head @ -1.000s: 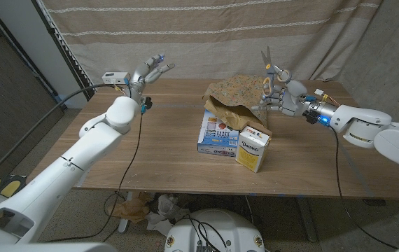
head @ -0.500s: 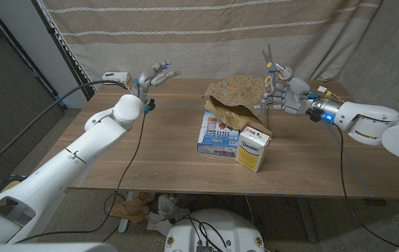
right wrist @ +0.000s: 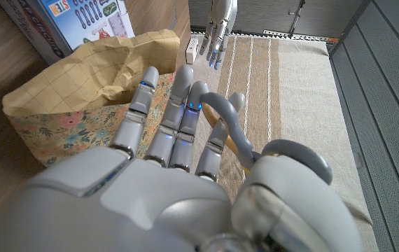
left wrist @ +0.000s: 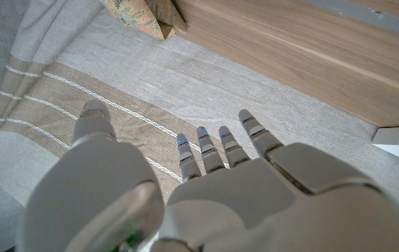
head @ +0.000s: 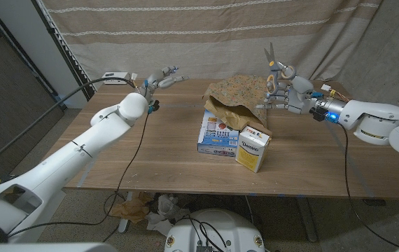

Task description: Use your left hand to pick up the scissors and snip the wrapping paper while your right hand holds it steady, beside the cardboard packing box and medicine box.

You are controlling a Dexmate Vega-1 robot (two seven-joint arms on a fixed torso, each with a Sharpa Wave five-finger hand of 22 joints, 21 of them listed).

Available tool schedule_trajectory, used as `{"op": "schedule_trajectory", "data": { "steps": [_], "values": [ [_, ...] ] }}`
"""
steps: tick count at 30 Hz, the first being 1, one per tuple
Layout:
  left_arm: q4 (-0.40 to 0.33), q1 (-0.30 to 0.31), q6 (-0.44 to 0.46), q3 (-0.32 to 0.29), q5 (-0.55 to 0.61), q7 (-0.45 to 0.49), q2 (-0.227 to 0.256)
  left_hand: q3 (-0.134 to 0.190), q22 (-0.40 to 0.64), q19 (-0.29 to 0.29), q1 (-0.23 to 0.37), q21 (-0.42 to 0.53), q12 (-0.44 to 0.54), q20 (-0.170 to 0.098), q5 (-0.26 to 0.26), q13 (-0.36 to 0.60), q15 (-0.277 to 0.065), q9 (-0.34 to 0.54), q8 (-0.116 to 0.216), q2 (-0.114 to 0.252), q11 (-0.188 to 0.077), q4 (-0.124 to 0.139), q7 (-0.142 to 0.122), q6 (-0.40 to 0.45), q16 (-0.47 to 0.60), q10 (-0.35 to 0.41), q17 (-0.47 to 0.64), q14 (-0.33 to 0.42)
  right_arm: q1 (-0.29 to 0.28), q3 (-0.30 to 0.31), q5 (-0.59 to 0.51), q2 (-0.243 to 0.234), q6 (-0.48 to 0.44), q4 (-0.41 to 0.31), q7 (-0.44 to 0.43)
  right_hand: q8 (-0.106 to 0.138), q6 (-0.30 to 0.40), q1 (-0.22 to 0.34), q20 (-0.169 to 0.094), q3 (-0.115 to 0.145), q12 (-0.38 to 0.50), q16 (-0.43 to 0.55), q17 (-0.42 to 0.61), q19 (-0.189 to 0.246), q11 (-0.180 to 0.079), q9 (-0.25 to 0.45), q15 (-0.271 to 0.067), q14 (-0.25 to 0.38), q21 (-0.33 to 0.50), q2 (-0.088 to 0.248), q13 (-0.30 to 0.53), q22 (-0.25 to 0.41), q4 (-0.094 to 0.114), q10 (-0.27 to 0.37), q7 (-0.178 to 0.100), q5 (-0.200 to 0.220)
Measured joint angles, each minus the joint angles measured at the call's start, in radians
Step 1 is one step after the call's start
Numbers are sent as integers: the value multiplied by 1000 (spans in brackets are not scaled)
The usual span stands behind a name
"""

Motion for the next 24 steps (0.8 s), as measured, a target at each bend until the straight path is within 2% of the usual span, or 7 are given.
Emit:
{"op": "schedule_trajectory", "data": {
  "steps": [3,7,10,14,20,24],
  "values": [
    [13,-17,-8,16,13,-27,16,1,0,-3,5,0,0,-3,2,0,-3,0,0,5,-9,-1,0,-21,0,-9,0,-5,-4,7,-2,4,-9,-4,-3,-9,0,0,0,0,0,0,-2,0,0,1,0,0,0,0,-1,0,0,0,0,0],
    [16,-23,-17,22,35,-56,23,1,0,-3,10,0,0,-3,8,0,1,0,0,0,-9,-1,1,-33,0,-9,0,-9,-7,12,-2,9,-9,-7,-3,-10,2,0,0,0,0,4,-2,0,0,5,0,0,0,0,-1,0,0,0,2,0],
    [23,-33,-31,34,50,-62,41,-5,0,15,17,0,10,-22,18,0,0,1,5,-8,-20,-7,1,-32,5,14,0,10,-7,14,-4,12,-18,-8,-6,-10,2,0,0,0,0,4,-2,0,0,5,0,0,-2,0,-1,0,0,0,2,0],
    [36,-22,-89,34,76,-24,38,-9,0,56,23,12,31,-40,34,0,-1,3,27,-13,-30,-11,-3,7,19,71,0,59,-4,14,-5,16,-22,-8,-6,-15,2,0,0,0,0,4,-2,0,0,9,0,0,-6,0,-1,0,0,0,2,0],
    [61,2,-169,27,124,46,20,-17,0,67,28,12,31,-52,43,0,1,3,27,-18,-28,-11,-4,8,19,68,0,64,2,13,-5,19,-25,-8,-6,-23,4,-5,0,0,0,4,-11,0,0,9,0,0,-10,5,-8,0,0,0,4,0],
    [81,20,-199,22,166,62,11,-25,0,71,31,12,22,-56,57,0,1,1,8,-21,-26,-11,3,-40,19,52,0,64,5,13,-4,19,-32,-8,-5,-30,4,-5,0,0,0,4,-15,0,0,9,0,0,-13,5,-14,0,0,0,4,-4]
  ]
}}
